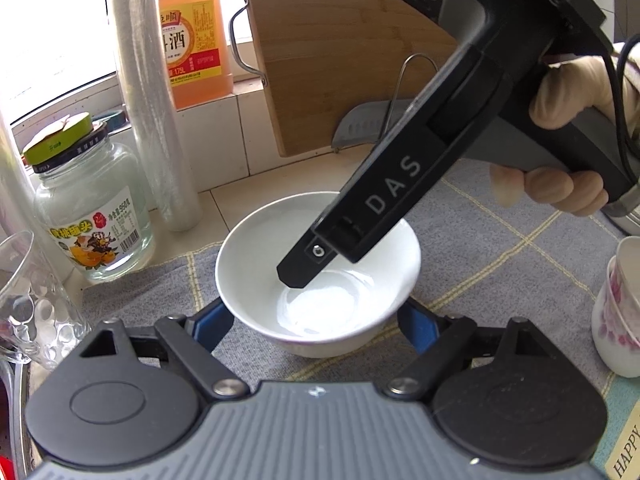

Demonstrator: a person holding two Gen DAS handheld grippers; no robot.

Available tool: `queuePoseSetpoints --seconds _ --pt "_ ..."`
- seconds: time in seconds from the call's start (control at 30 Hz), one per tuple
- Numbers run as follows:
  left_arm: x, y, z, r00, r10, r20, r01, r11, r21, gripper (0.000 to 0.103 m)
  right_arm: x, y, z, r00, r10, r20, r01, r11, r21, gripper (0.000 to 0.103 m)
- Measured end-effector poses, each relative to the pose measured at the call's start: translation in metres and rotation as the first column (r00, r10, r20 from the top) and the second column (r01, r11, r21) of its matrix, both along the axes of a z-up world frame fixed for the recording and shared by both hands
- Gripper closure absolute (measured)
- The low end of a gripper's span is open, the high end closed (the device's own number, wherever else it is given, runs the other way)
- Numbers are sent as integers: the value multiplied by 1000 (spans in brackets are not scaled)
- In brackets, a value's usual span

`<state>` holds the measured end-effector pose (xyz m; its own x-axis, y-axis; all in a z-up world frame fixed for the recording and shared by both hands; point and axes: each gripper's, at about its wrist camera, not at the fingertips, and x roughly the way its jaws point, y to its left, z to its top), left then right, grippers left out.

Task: Organize plates and bowls
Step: 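Lift the pink-flower bowl with the right tool toward the nested white bowls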

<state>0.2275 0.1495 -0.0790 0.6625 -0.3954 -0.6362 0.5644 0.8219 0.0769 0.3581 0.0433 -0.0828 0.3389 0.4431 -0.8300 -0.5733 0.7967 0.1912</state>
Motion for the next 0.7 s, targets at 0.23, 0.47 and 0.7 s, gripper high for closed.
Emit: queuePoseSetpoints --seconds 0.23,0.47,0.7 --pt "-24 0 20 1000 -20 3 19 1000 19 15 -26 -4 18 1000 28 11 -28 999 21 41" --pt "-43 -1 33 999 -31 -7 31 999 11 15 -54 -8 34 999 42 31 -43 998 36 41" --pt "-66 -8 46 999 -41 -2 41 999 13 15 -82 -17 50 997 46 62 -49 998 48 40"
